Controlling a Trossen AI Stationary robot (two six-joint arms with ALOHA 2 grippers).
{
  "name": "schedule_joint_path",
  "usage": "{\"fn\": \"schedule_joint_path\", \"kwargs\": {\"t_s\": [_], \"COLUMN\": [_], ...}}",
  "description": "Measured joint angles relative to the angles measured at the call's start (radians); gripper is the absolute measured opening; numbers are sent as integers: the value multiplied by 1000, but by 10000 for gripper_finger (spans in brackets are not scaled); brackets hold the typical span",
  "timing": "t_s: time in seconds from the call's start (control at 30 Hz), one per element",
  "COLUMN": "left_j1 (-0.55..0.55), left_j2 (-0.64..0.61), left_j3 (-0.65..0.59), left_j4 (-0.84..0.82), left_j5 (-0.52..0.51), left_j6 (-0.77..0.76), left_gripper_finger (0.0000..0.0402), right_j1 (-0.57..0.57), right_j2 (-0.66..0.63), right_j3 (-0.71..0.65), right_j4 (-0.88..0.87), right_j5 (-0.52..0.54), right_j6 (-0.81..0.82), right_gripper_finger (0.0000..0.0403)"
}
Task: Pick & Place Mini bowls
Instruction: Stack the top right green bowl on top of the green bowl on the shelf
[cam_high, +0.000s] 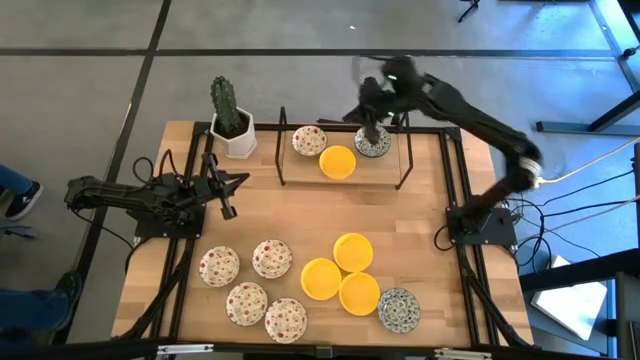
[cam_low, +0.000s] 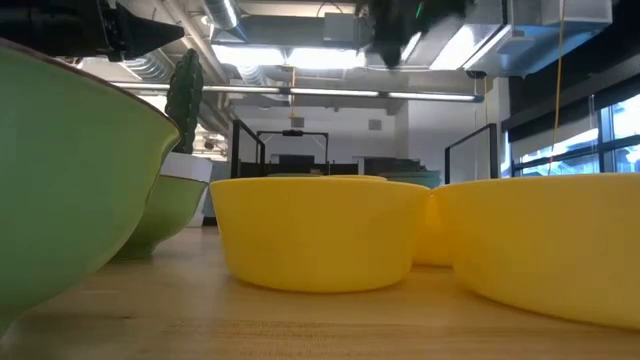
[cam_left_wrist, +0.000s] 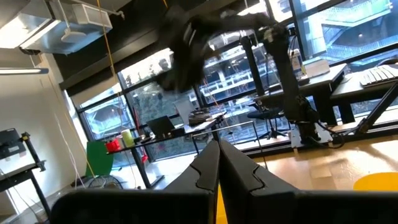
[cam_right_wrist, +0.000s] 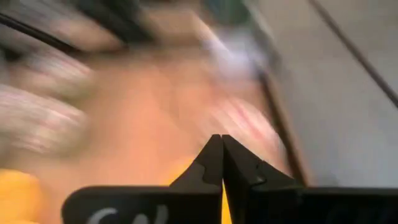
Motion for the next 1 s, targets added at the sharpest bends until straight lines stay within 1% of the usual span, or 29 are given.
{"fn": "schedule_joint_path", "kwargs": {"t_s": [0.03,0.07,0.1,0.17,0.23,0.3,0.37,0.47,0.57,0.67,0.73,0.87,0.93,1.0], "left_j1": [0,0,0,0,0,0,0,0,0,0,0,0,0,0], "left_j2": [0,0,0,0,0,0,0,0,0,0,0,0,0,0], "left_j3": [0,0,0,0,0,0,0,0,0,0,0,0,0,0], "left_j4": [-1,0,-1,0,-1,-1,1,7,8,8,9,30,25,25], "left_j5": [0,0,0,0,0,0,0,0,0,0,-1,-18,-30,-36], "left_j6": [0,0,0,0,0,0,0,0,0,0,0,1,0,1], "left_gripper_finger": [5,6,7,8,7,5,4,2,4,5,4,2,3,6], "right_j1": [26,61,97,175,247,309,349,367,367,361,361,361,361,361], "right_j2": [-50,-106,-156,-256,-348,-444,-541,-682,-815,-926,-973,-1029,-1056,-1080], "right_j3": [-40,-89,-145,-268,-393,-512,-629,-815,-984,-1129,-1220,-1368,-1418,-1455], "right_j4": [82,163,242,369,447,485,508,655,828,927,1034,1245,1282,1278], "right_j5": [-76,-118,-130,-120,-98,-55,-25,-30,-38,-45,-63,-142,-150,-136], "right_j6": [26,55,86,141,173,185,177,185,250,308,355,457,494,510], "right_gripper_finger": [2,2,2,2,2,2,1,3,4,5,5,5,5,3]}}
